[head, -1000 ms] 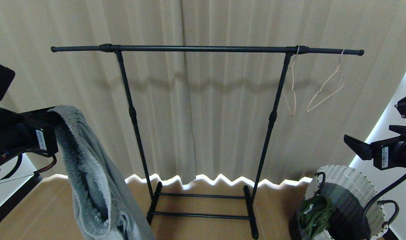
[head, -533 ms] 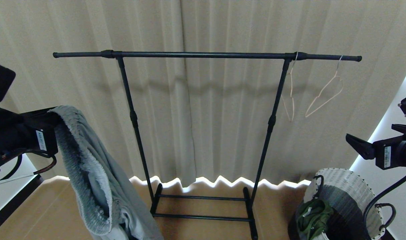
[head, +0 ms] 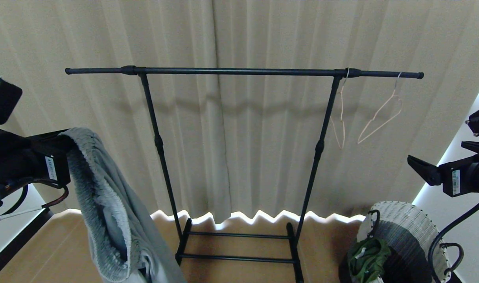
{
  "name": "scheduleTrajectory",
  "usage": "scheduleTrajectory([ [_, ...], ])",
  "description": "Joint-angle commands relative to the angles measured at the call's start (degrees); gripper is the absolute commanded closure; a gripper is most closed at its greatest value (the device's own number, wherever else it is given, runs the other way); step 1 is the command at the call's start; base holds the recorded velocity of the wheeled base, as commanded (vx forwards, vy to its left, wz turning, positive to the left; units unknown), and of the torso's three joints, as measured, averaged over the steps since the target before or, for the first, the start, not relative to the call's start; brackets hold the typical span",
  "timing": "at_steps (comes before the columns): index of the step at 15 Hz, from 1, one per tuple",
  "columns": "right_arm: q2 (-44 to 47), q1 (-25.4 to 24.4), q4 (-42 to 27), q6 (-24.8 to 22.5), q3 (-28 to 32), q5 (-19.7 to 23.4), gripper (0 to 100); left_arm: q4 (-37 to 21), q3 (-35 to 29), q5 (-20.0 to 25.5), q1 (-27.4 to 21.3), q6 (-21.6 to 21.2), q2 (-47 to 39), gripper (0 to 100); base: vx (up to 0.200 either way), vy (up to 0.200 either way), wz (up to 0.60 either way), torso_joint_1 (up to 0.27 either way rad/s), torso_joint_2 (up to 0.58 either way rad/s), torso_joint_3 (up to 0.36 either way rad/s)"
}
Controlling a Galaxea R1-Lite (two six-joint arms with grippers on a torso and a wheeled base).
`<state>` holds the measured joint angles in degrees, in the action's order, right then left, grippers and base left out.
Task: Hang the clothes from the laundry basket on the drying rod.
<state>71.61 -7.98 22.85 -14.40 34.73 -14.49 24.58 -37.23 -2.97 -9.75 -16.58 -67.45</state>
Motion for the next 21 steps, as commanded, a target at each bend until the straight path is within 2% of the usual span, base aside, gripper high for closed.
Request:
scheduleTrajectory([
  [1, 0.37, -0.01, 0.01, -0.02, 0.16, -0.01, 0, 0.03, 0.14, -0.01, 0.00, -0.03, -0.23, 100, 0.000, -0.200, 0.00, 0.002, 0.00, 0.007],
  [12, 0.73, -0.01, 0.09, 0.07, 0.25, -0.01, 0, 0.03, 0.32, -0.01, -0.09, -0.38, -0.31, 100, 0.200, -0.200, 0.00, 0.005, 0.00, 0.001],
  [21, 0.73, -0.01, 0.09, 0.07, 0.25, -0.01, 0, 0.03, 0.32, -0.10, 0.00, -0.03, -0.05, 100, 0.000, 0.000, 0.00, 0.000, 0.00, 0.000],
])
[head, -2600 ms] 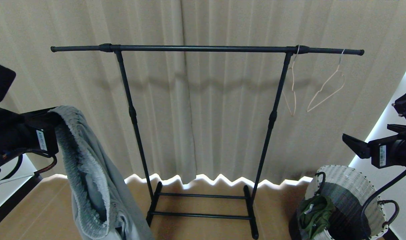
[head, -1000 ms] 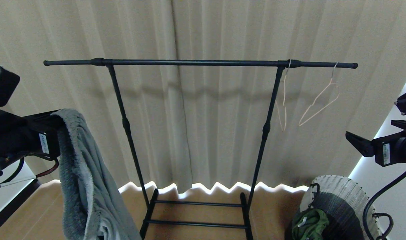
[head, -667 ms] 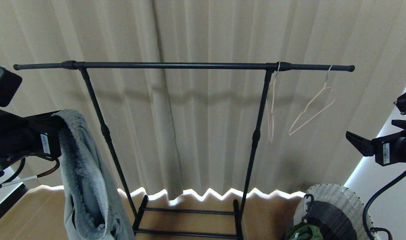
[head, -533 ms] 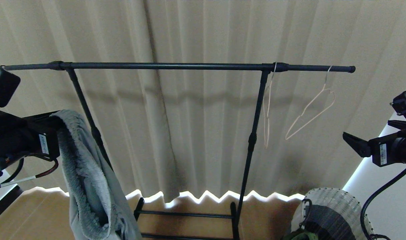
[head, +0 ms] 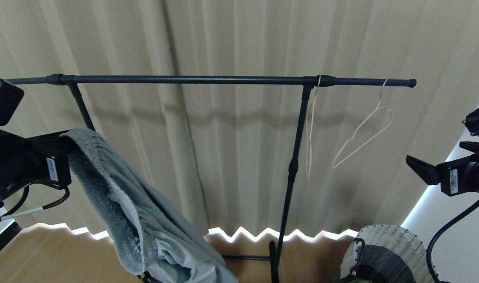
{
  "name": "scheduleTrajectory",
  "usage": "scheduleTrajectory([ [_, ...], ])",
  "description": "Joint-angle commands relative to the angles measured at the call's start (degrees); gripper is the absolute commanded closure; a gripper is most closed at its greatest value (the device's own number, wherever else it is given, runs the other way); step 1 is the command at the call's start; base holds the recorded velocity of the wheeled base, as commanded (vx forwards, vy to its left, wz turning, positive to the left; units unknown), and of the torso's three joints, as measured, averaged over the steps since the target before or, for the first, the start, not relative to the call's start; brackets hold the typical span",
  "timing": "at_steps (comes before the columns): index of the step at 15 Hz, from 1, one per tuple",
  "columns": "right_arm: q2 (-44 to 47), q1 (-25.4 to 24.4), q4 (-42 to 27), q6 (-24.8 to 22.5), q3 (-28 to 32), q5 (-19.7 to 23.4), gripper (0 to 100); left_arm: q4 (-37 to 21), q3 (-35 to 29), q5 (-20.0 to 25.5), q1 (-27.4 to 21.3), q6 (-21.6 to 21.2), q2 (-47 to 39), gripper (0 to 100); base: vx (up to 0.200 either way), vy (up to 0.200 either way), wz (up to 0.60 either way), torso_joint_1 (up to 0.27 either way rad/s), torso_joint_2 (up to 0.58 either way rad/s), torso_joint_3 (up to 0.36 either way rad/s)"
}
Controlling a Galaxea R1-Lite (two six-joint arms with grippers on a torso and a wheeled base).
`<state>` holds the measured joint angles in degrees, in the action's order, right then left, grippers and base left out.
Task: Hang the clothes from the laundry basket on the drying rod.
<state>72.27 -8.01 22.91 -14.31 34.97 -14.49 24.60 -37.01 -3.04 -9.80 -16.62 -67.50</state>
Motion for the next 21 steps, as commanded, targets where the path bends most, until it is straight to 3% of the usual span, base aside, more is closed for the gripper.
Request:
scheduleTrajectory([
  [1, 0.07, 0.01, 0.03, -0.01, 0.01, -0.01, 0, 0.01, 0.18, -0.04, 0.05, 0.09, -0.09, 100, 0.200, 0.000, 0.00, 0.002, 0.00, 0.007],
  [12, 0.60, 0.01, 0.03, 0.07, -0.26, 0.43, 0, 0.10, 3.35, -0.13, 0.05, -0.35, 0.09, 100, 0.200, 0.000, 0.00, 0.003, 0.00, 0.004],
  [21, 10.35, 0.27, -0.05, 1.57, 4.22, 0.17, 0, 8.09, 9.59, -0.04, 0.05, -0.44, 1.85, 100, 0.000, 0.000, 0.00, 0.000, 0.00, 0.000],
])
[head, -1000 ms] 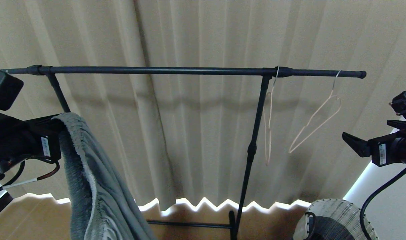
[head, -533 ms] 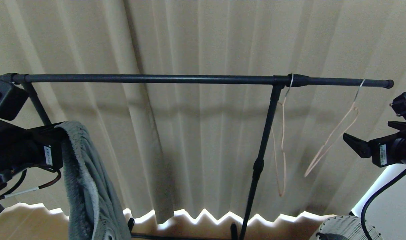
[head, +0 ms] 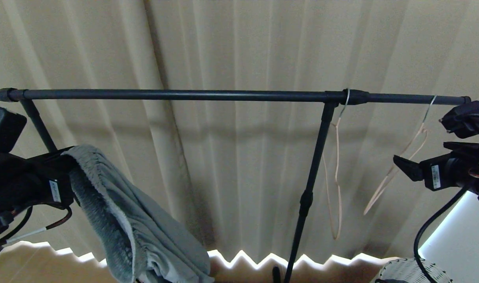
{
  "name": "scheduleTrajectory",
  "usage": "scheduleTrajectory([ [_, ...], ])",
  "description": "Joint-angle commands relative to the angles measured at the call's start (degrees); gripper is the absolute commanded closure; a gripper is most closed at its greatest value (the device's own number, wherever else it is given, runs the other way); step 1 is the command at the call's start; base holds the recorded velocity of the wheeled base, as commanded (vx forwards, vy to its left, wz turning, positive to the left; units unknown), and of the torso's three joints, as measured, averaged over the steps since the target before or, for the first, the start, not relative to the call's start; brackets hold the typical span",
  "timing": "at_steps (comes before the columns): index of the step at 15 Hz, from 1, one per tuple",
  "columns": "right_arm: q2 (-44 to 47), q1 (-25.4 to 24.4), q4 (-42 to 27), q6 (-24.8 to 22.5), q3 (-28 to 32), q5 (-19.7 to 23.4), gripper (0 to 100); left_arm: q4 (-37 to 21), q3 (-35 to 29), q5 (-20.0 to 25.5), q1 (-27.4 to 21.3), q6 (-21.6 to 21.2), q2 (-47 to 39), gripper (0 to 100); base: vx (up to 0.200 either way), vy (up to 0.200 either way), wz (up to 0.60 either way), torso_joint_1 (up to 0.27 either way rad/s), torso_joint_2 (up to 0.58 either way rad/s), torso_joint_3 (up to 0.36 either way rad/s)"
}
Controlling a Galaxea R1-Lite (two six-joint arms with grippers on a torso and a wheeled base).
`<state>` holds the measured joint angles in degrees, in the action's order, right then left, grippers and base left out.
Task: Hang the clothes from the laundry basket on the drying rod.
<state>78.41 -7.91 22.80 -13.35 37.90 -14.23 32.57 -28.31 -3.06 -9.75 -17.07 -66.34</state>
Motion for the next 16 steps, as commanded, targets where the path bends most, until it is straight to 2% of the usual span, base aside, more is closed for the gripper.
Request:
scheduleTrajectory([
  [1, 4.73, 0.27, -0.03, 1.40, 1.65, -0.28, 0, 0.21, 0.88, -0.02, 0.00, 0.10, 1.04, 100, 0.000, 0.000, 0.00, 0.000, 0.00, 0.000],
  [11, 4.21, 3.34, -0.12, 2.19, -0.90, -0.10, 0, 0.12, 0.97, 0.07, 0.08, 0.10, 1.74, 100, 0.000, 0.000, 0.00, 0.000, 0.00, 0.000],
  [16, 3.24, 3.69, 0.06, 4.03, -0.46, 0.34, 0, 0.12, 1.06, 0.07, 0.08, 0.10, 1.74, 100, 0.000, 0.000, 0.00, 0.000, 0.00, 0.000],
])
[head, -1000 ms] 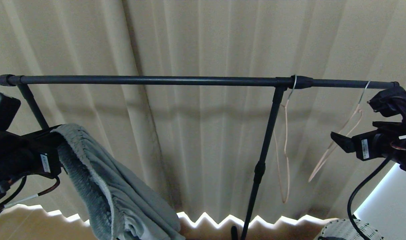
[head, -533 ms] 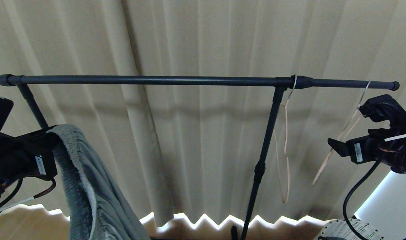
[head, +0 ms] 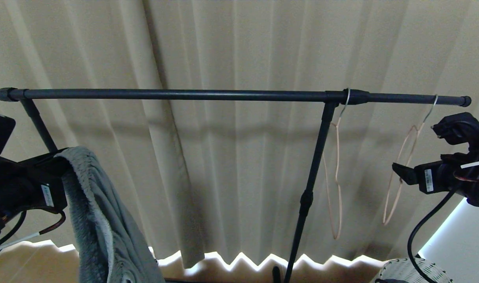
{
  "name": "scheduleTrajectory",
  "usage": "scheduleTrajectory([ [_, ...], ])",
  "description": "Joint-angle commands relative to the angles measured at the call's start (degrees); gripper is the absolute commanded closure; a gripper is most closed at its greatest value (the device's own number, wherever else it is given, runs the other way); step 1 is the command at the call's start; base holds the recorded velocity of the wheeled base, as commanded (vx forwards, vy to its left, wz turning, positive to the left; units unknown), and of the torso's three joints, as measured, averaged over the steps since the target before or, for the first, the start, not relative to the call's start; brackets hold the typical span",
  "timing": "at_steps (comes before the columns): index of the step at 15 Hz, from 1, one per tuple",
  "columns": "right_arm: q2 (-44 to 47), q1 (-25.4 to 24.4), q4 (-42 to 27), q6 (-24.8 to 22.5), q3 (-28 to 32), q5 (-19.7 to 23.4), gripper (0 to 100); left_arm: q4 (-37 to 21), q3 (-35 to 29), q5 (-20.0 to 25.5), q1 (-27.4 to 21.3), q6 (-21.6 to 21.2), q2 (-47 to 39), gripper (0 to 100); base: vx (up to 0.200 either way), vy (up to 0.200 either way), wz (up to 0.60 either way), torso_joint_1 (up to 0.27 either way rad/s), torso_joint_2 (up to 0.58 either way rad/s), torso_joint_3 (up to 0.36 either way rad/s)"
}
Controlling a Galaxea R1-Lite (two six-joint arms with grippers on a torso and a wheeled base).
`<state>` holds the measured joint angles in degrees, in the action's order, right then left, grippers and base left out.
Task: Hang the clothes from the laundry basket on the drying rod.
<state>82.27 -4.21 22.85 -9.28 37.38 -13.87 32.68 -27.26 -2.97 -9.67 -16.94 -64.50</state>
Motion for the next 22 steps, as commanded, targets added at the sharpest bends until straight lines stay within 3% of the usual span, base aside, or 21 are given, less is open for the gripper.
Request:
scheduleTrajectory([
  [1, -0.71, -0.01, 0.01, -0.04, 0.24, 0.07, 0, 0.01, 0.01, -0.01, 0.00, -0.02, -0.10, 100, 0.000, 0.000, 0.00, 0.000, 0.00, 0.000],
  [10, -0.71, -0.01, -0.52, 0.05, -0.20, -0.01, 0, 0.01, 0.10, -0.01, 0.00, -0.02, -0.01, 100, 0.000, 0.000, 0.00, 0.000, 0.00, 0.000],
  [14, 0.34, 2.18, -5.09, 3.65, 0.33, -0.01, 0, 0.01, 0.45, -0.01, -0.09, -0.11, -0.10, 100, 0.000, 0.000, 0.00, 0.000, 0.00, 0.000],
  [22, 2.89, 1.92, -5.53, 8.31, 1.12, -0.01, 0, 0.01, 0.63, -0.01, -0.09, -0.11, -0.01, 100, 0.000, 0.000, 0.00, 0.000, 0.00, 0.000],
])
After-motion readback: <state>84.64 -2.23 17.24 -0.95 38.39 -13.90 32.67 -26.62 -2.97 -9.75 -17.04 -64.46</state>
